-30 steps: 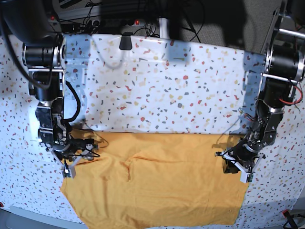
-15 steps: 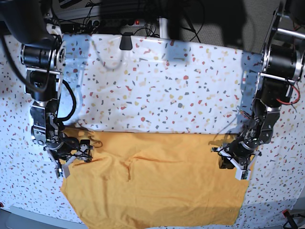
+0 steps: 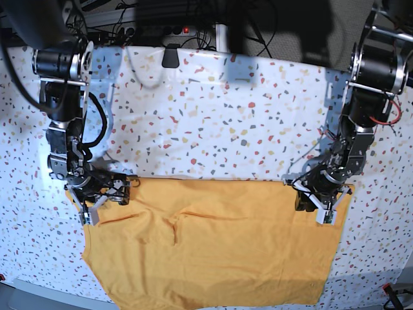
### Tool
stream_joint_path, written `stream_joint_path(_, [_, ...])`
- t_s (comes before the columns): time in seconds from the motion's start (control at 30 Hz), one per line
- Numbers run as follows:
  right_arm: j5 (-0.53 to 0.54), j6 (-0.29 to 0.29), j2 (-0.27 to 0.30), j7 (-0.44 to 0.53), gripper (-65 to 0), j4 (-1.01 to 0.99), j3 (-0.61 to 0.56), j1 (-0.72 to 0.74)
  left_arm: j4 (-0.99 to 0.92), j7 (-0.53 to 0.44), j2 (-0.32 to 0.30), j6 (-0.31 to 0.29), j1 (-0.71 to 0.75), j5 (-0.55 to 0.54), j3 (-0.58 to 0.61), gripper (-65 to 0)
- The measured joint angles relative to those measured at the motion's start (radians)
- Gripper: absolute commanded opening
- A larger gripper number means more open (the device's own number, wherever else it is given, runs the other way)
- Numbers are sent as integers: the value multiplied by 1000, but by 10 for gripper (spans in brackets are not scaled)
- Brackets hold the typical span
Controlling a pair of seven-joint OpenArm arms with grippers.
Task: Fold the T-shirt properly
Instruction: 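Release the shirt and regrasp its body with both grippers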
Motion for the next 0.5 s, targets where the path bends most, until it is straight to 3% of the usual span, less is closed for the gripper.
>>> stream_joint_path(0.3, [96,37,4,-180,-224,117,0,-25,77,157,-4,2,4,-3,0,-489])
stream_joint_path(0.5, [97,41,6,-201,-224,138,0,-40,187,175,-31,4,77,-3,-1,-489])
